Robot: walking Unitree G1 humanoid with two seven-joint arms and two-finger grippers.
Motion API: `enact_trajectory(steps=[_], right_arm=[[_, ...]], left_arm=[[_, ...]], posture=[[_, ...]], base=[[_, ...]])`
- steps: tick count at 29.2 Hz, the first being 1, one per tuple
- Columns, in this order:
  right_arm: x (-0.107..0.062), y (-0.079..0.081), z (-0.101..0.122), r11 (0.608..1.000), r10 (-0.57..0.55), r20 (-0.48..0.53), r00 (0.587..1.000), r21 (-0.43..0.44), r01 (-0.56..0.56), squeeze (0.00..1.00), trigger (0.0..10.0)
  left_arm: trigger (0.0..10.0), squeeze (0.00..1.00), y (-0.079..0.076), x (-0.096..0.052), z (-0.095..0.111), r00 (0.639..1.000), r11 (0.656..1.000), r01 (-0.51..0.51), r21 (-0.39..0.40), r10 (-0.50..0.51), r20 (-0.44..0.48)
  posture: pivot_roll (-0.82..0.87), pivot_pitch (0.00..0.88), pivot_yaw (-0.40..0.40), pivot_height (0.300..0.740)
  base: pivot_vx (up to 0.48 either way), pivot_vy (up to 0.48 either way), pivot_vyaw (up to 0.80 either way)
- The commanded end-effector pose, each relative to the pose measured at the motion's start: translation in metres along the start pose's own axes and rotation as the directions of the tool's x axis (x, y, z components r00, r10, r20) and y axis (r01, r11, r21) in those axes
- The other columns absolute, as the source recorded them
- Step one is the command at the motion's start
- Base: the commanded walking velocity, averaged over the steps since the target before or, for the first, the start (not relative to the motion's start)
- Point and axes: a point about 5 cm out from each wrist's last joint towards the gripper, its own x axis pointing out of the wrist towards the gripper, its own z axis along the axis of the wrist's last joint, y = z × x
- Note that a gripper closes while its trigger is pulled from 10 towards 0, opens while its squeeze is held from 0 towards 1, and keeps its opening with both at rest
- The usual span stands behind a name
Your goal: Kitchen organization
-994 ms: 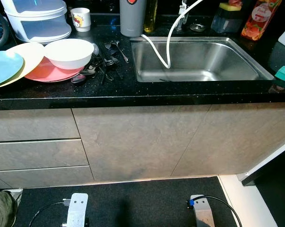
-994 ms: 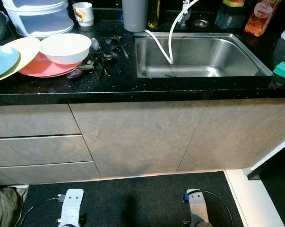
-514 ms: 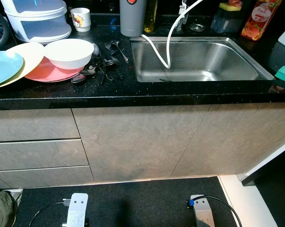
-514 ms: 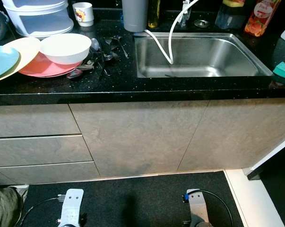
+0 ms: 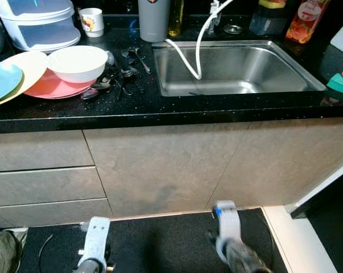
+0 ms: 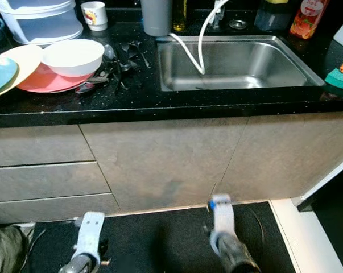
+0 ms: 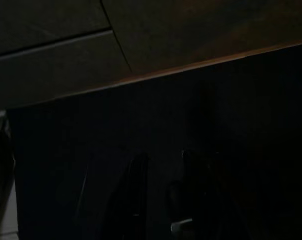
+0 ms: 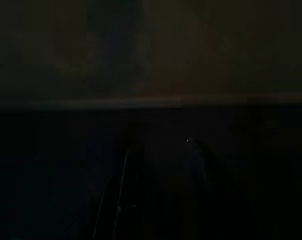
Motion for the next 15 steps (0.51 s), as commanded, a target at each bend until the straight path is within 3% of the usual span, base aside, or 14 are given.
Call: enact_trajectory(steps=[1,3,4,9,13,14,15], right_arm=[[0.003,0.012,0.014,0.995,0.085,0.046,0.995,0.053,-0.087,0.0,10.0],[0.005,0.03,0.048,0.974,0.206,0.139,0.969,0.065,-0.217,0.0,10.0],[0.004,0.046,0.078,0.946,0.301,0.209,0.93,0.058,-0.319,0.0,10.0],[-0.002,0.061,0.106,0.91,0.391,0.261,0.883,0.033,-0.413,0.0,10.0],[-0.022,0.088,0.137,0.806,0.574,0.298,0.763,-0.042,-0.59,0.0,10.0],[-0.022,0.088,0.137,0.806,0.574,0.298,0.763,-0.042,-0.59,0.0,10.0],[-0.026,0.091,0.14,0.781,0.604,0.302,0.738,-0.04,-0.623,0.0,10.0]], left_arm=[[10.0,0.0,0.005,-0.002,-0.002,1.0,1.0,0.003,0.024,-0.003,0.003],[10.0,0.0,0.004,-0.001,0.004,0.999,0.999,0.02,0.028,-0.021,0.028],[10.0,0.0,0.002,-0.001,0.007,0.998,0.998,0.046,0.046,-0.048,0.046],[10.0,0.0,0.001,-0.001,0.01,0.996,0.997,0.056,0.059,-0.059,0.059],[10.0,0.0,0.001,-0.002,0.011,0.996,0.998,0.051,0.048,-0.055,0.072],[10.0,0.0,0.001,-0.002,0.011,0.996,0.998,0.051,0.048,-0.055,0.072],[10.0,0.0,0.001,-0.003,0.011,0.996,0.997,0.053,0.049,-0.056,0.073]], posture=[[0.04,0.248,0.014,0.74],[0.04,0.255,0.019,0.74],[0.04,0.263,0.021,0.74],[0.04,0.274,0.023,0.74],[0.05,0.287,0.026,0.74],[0.05,0.287,0.026,0.74],[0.05,0.286,0.026,0.74]], base=[[0.0,0.0,0.0],[0.0,0.0,0.0],[0.0,0.0,0.0],[0.0,0.0,0.0],[0.0,0.0,0.0],[0.0,0.0,0.0],[0.0,0.0,0.0]])
